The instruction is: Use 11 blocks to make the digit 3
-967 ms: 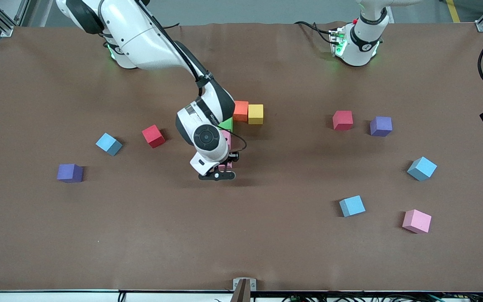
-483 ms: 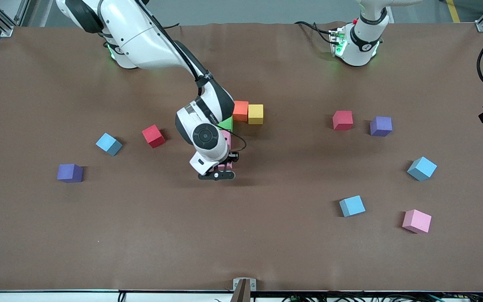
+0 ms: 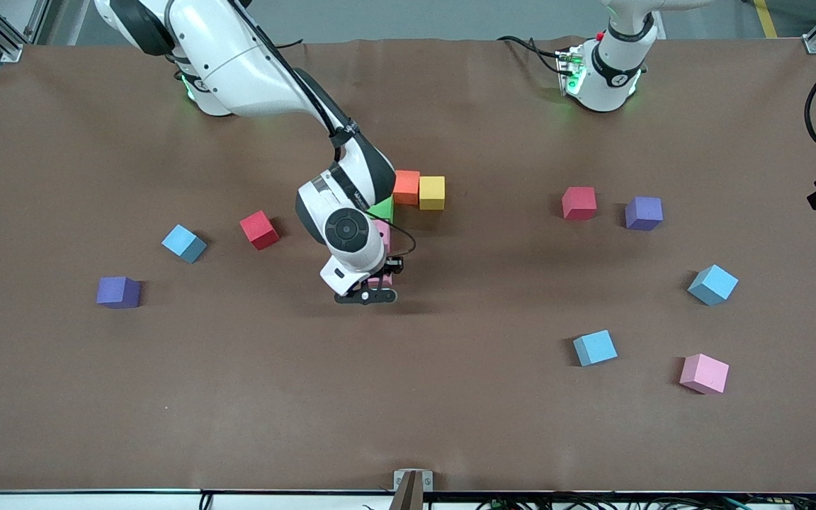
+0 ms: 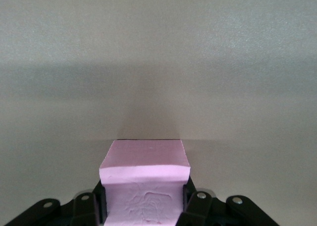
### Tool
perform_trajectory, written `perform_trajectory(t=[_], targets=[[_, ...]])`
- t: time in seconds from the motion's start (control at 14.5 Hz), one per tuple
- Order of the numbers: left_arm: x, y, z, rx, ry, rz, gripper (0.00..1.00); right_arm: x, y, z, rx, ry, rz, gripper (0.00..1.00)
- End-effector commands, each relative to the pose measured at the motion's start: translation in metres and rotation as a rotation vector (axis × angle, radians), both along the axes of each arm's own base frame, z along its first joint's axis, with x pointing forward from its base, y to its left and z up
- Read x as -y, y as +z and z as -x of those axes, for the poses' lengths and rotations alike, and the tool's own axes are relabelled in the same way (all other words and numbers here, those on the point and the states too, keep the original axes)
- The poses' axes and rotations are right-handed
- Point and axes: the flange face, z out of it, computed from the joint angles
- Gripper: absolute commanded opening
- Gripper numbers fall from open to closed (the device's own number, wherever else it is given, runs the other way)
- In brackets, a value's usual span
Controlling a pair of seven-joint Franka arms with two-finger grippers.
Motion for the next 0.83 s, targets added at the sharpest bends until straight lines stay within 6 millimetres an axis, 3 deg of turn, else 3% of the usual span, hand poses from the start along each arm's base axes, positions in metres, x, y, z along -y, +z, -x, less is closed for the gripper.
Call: perform_trajectory(t=[0.0,0.35,0.76], targets=[[-0.004,0.007,-0.001,0.028,-0.003,-0.016,1.0,0.008,0.001,0.008,-0.001,-0.008,0.002,0.23],[-0.011,0.022,0.001,0.059,0.011,-0.022,1.0,0.009,0.006,0.009,0.002,-0.004,0.003,0.24],[-0.016,0.021,0.002,0.052,0.019,-0.029,1.0,0.008,0.007,0.009,0.004,-0.002,0.004,0.24]])
